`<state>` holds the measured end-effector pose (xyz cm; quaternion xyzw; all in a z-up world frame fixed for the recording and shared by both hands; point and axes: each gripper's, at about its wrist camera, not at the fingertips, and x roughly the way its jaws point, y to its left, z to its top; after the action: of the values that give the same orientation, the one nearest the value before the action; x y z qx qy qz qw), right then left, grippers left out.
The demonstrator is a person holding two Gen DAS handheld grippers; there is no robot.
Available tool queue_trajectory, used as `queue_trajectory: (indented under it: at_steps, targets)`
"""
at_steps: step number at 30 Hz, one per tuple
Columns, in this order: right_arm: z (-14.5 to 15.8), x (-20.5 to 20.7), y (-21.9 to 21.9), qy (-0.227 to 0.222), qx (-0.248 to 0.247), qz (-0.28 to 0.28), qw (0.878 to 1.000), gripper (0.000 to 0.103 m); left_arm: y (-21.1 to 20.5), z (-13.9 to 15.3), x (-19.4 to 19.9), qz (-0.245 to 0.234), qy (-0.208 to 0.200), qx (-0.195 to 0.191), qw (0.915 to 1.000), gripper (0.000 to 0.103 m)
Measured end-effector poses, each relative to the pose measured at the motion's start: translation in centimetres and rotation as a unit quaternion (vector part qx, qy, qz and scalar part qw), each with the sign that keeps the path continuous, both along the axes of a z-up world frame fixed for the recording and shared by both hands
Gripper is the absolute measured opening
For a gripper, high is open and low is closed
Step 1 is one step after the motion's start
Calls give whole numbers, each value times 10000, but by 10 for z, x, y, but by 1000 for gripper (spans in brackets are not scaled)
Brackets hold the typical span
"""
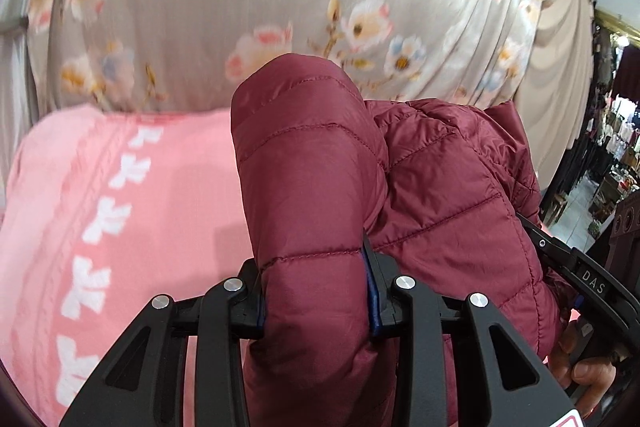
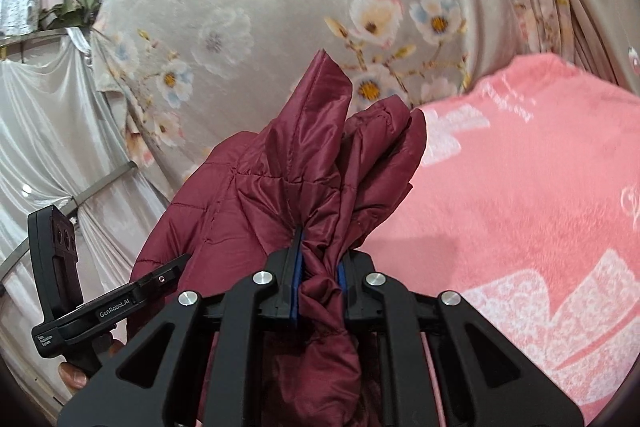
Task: Fold large clothes
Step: 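Lift the bundle end with both tools and fold it over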
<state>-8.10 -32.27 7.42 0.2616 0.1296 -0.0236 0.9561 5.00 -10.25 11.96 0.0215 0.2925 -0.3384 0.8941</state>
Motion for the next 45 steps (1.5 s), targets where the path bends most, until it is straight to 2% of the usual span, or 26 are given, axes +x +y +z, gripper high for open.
queue_trajectory:
  at_steps: [5,12,17,22,29,36,45]
  targets:
    - [38,-1,21,-470,-326,148,9983,12,24,33,-7,51,-485,-332,9983,32]
    - [90,25,54,-1017,-803,427,9906,13,61,71,4,220,-1176,-753,9900,32]
    - [117,58,78,-1429,-1148,619,9811,13,86,87,29,319,-1648,-958,9811,32]
    - [126,106,93,-1594,-1297,815,9753,13,103,91,72,417,-2004,-946,9742,32]
    - [108,184,105,-1432,-1309,891,9769,13,122,72,137,556,-1963,-833,9754,32]
    - [66,249,104,-1045,-1206,934,9828,13,122,22,204,689,-1632,-632,9821,32]
    - [0,302,87,-406,-1003,844,9905,13,98,-47,258,678,-1195,-273,9901,32]
